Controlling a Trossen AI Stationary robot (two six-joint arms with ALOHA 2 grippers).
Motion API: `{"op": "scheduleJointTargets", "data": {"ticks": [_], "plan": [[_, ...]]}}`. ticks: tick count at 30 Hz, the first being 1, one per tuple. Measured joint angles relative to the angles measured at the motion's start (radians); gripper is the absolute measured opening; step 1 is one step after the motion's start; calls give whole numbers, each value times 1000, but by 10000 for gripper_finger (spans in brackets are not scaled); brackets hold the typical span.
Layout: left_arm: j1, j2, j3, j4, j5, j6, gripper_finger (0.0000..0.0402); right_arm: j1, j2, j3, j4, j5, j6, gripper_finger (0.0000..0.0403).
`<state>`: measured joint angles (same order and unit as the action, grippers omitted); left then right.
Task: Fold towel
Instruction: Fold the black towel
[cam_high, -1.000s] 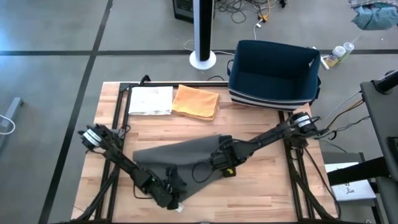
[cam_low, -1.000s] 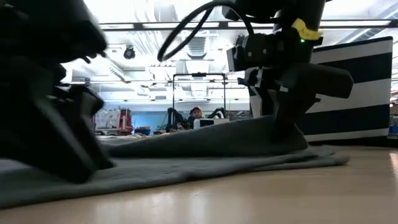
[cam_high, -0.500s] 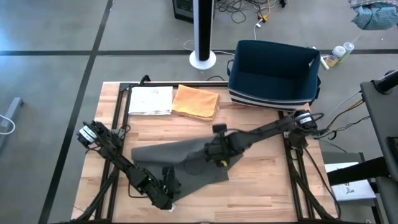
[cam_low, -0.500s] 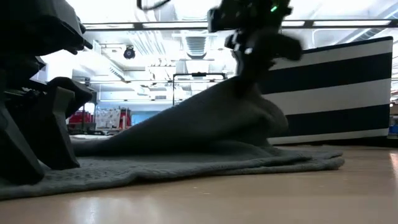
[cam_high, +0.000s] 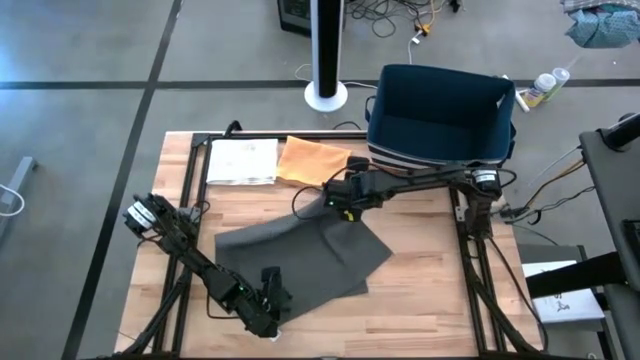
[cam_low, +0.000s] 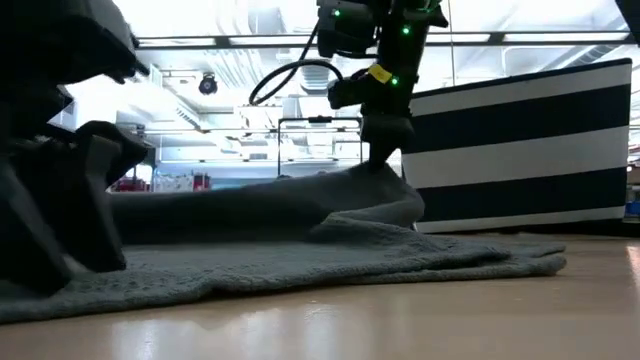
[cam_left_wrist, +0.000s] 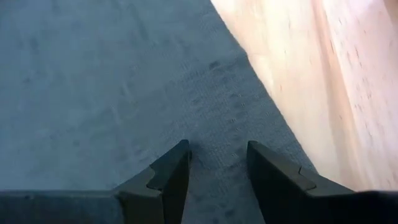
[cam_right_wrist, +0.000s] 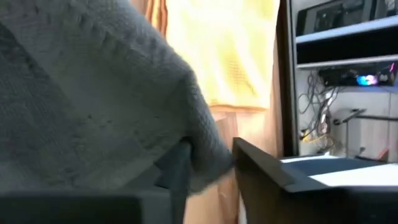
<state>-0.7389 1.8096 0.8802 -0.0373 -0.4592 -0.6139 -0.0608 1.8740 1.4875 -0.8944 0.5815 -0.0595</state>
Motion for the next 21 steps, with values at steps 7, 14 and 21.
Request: {"op": "scheduleJointTargets", "data": {"ticks": [7, 14, 21], "plan": [[52, -182, 17, -223, -79, 5, 153, 84, -59, 52, -51, -31, 21, 218], [55, -360, -173, -344, -68, -272, 153, 274, -84, -29, 64, -268, 273, 239], [27, -239, -334, 66, 2, -364, 153, 437, -6, -198, 313, -277, 463, 226]]}}
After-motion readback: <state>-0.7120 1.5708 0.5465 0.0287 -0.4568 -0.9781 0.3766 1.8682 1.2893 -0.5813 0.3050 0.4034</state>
